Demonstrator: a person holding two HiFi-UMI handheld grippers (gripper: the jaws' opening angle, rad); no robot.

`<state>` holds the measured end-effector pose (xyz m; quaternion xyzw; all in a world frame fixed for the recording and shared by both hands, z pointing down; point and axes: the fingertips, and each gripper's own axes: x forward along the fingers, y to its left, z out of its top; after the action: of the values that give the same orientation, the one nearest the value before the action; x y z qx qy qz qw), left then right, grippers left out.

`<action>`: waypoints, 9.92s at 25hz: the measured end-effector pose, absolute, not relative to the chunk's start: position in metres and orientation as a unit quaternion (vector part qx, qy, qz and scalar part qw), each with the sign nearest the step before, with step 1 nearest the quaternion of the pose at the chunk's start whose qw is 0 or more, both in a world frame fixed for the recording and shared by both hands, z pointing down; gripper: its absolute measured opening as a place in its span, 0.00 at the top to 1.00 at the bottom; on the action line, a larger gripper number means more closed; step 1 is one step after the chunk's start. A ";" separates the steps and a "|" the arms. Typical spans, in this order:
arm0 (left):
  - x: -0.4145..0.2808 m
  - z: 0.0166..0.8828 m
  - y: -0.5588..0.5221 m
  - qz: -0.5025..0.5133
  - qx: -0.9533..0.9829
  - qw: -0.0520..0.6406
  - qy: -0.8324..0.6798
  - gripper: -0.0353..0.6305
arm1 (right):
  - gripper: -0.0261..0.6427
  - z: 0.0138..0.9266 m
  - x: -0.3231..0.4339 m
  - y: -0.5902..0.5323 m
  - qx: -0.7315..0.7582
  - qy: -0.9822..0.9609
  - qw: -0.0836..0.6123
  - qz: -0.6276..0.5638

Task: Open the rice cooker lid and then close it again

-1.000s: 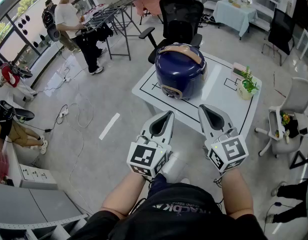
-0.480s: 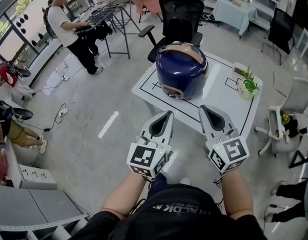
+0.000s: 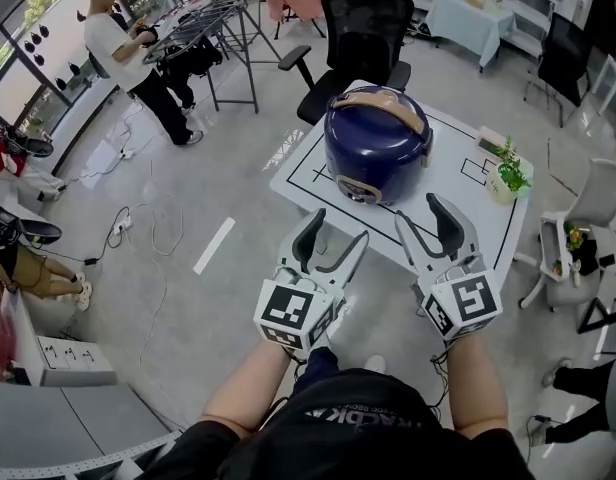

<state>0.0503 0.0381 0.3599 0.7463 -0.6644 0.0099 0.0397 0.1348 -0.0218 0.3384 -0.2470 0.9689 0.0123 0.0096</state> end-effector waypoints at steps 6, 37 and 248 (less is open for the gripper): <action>0.010 0.358 0.024 0.010 0.760 0.044 -0.648 0.50 | 0.64 0.332 0.103 -0.041 -0.276 0.961 0.007 0.011; -0.109 0.353 -0.045 -0.002 0.816 0.056 -0.575 0.50 | 0.64 0.329 -0.010 -0.096 -0.364 0.930 -0.031 0.050; -0.001 0.327 -0.146 -0.017 0.901 0.049 -0.432 0.60 | 0.70 0.319 0.193 -0.200 -0.539 0.842 0.021 0.014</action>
<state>-0.0012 -0.1464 0.3269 0.9006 -0.4316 -0.0168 0.0489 0.1934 -0.1999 0.3189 -0.5394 0.8417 0.0136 0.0207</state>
